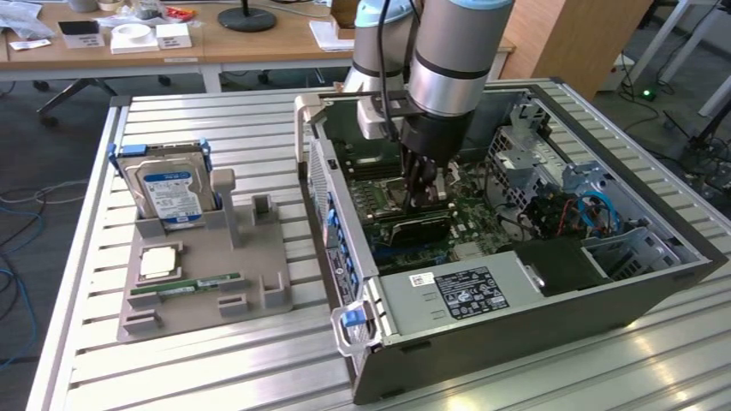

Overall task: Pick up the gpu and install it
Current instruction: 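Press down on the gpu until it lock into place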

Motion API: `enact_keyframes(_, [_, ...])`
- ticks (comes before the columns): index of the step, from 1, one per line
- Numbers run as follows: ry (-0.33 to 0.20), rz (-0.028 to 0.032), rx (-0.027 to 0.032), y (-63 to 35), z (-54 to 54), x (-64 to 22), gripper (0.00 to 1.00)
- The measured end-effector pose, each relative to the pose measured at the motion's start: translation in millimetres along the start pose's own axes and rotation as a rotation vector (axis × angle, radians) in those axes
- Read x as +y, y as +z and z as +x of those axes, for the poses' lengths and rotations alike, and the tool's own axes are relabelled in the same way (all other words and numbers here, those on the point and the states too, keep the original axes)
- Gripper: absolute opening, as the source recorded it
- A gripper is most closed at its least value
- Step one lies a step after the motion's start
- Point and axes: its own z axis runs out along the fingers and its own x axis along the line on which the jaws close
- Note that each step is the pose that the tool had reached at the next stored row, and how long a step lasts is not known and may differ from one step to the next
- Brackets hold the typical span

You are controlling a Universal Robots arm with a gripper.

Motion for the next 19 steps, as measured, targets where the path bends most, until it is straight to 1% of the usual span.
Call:
enact_keyframes(3, [0.0,-0.0001,0.0001,2.1,0.2,0.0,0.11])
enact_keyframes(10, [0.0,0.0,0.0001,2.4,1.4,0.0,0.11])
enact_keyframes(15, [0.0,0.0,0.0001,5.4,1.6,0.0,0.11])
enact_keyframes(19, [0.0,0.0001,-0.0001,6.0,2.2,-0.1,0.11])
